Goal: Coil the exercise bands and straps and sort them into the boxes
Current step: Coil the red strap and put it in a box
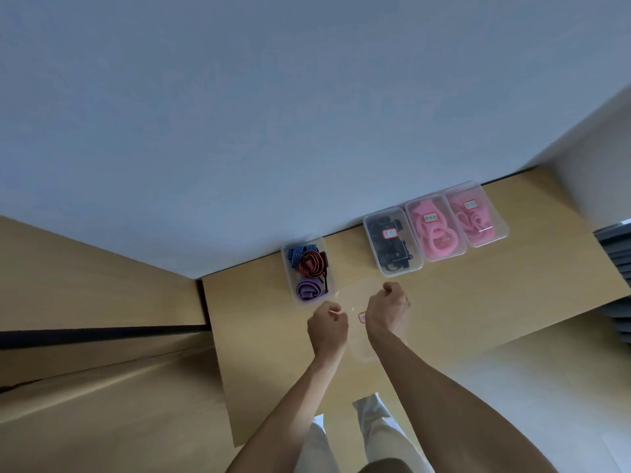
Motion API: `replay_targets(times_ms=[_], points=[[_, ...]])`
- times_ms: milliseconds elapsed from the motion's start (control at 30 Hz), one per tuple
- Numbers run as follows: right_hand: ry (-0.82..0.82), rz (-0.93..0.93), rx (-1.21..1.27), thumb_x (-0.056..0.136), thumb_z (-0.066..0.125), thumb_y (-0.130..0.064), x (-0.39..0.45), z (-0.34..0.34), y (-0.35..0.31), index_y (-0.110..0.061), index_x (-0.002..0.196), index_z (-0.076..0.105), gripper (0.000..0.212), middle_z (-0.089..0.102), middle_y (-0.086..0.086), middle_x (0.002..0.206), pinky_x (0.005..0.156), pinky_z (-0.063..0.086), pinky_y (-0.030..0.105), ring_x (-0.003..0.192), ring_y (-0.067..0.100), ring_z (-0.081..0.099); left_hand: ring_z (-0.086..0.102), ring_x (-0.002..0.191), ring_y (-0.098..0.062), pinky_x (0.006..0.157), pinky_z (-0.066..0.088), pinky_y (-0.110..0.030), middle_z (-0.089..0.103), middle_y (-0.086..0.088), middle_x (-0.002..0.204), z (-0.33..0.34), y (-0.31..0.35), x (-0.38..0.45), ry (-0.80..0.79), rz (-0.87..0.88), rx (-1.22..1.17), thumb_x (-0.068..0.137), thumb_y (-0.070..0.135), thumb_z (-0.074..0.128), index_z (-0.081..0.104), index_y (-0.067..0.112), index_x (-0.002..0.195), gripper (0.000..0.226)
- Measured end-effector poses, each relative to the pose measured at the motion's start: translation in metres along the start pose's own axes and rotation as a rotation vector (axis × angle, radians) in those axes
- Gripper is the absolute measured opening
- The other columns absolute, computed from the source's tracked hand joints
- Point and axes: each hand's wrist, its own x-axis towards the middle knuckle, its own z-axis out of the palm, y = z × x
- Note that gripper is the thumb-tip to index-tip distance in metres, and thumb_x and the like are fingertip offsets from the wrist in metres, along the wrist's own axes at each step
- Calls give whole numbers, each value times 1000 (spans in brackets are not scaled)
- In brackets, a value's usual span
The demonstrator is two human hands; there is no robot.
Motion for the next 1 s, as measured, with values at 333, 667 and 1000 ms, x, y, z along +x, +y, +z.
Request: replay_targets(times_ms=[333,667,1000], points=[[-85,-36,-25,87,55,-3,-10,-7,-52,-12,116,65,32,69,11,113,83,55,38,97,30,65,69,74,-21,66,52,-28,72,-12,80,-29,13,14,-46,-186,-209,80,4,59,68,-3,101,24],[-285,-36,168,85,69,-4,-9,33,-62,-7,109,69,24,72,8,99,82,60,40,87,23,70,63,72,-16,60,46,-11,73,-1,80,-89,26,56,333,150,-182,88,-1,62,75,9,87,16],[-205,-48,17,90,67,-15,-14,107,-61,-13,106,69,16,70,5,104,72,52,32,88,23,65,48,60,-18,46,23,-27,54,-2,63,-83,-13,112,381,83,160,95,4,52,50,12,64,31]])
